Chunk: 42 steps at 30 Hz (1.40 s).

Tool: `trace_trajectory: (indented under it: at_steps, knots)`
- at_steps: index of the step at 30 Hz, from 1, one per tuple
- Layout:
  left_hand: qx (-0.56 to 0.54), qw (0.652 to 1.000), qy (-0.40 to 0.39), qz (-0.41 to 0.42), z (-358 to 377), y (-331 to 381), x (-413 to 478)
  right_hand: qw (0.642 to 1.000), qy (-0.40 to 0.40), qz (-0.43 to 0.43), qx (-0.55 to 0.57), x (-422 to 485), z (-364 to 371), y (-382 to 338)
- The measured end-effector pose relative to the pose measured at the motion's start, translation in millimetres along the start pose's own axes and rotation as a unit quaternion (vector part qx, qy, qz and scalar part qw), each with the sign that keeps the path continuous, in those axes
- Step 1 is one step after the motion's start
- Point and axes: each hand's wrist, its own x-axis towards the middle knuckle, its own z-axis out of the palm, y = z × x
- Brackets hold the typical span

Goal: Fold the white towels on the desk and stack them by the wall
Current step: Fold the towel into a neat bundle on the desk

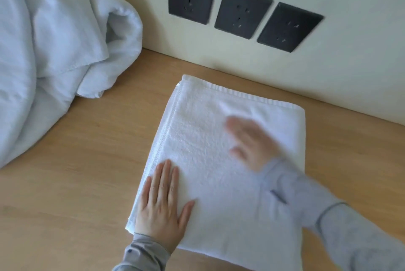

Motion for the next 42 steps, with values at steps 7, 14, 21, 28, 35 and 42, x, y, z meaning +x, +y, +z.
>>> trace_trajectory:
  at_steps: [7,14,21,28,35,42]
  knots:
    - [-0.005,1.000,-0.006,0.003,-1,-2,3,0.955,-0.066,0.258,-0.130,11,-15,75]
    - [-0.045,0.999,0.005,-0.010,-14,13,4,0.993,-0.013,0.085,-0.077,-56,-8,-44]
    - [-0.054,0.998,-0.044,0.002,-3,110,-14,0.986,-0.088,-0.084,-0.114,-119,3,-55]
    - [0.003,0.999,-0.020,-0.042,28,131,-27,0.982,-0.094,-0.072,-0.148,-69,-30,74]
    - [0.002,0.998,0.039,-0.050,21,139,-25,0.984,-0.037,0.170,0.045,-22,-50,144]
    - [-0.362,0.643,0.274,-0.617,-6,159,-29,0.969,-0.104,0.144,0.171,61,-55,105]
